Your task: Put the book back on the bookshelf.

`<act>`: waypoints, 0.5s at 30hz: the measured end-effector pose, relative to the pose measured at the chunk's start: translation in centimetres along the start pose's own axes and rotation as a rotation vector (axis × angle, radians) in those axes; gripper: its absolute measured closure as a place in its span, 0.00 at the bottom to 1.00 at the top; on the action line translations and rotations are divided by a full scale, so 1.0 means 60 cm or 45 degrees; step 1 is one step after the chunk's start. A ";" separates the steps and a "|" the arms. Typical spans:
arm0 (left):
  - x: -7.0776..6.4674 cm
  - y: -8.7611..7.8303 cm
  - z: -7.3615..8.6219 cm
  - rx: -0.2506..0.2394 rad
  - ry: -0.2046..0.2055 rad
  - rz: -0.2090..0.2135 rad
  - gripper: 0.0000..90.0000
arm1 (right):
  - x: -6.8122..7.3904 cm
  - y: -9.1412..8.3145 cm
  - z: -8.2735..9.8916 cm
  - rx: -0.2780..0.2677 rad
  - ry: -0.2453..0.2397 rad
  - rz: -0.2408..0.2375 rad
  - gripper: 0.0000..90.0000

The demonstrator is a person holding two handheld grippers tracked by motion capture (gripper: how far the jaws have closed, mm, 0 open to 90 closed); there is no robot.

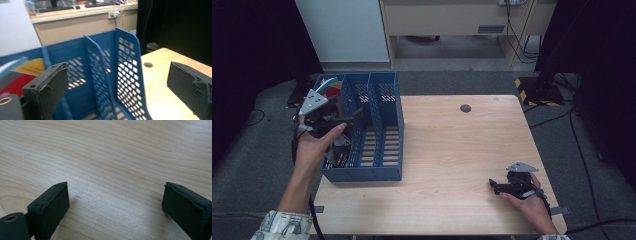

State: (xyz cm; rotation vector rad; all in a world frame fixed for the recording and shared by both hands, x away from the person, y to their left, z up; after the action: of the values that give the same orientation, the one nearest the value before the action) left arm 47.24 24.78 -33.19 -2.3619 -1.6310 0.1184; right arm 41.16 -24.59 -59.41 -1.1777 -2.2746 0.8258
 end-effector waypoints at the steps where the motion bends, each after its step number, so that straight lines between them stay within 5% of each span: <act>1: -0.007 0.005 0.003 0.009 0.000 0.008 0.03 | 0.001 0.000 0.001 0.007 0.005 -0.002 0.06; 5: -0.027 0.024 0.019 0.055 0.035 0.014 0.04 | 0.002 0.001 0.002 0.017 -0.004 -0.002 0.05; 15: -0.072 0.046 0.052 0.114 0.026 0.077 0.03 | 0.002 0.001 0.002 0.018 -0.003 -0.006 0.05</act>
State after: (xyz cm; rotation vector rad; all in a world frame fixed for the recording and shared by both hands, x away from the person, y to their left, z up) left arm 47.47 20.40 -37.29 -2.3377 -1.5133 0.1751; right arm 41.06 -24.49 -59.51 -1.1654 -2.2686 0.8410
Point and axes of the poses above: each handheld gripper's, and its own axes: y roughly forward along the jaws, z roughly out of its underside, x roughly to its left, the point moved 8 cm from there along y, roughly forward along the jaws, and after that the axes turned 9 degrees about -z, right-handed, at the moved point
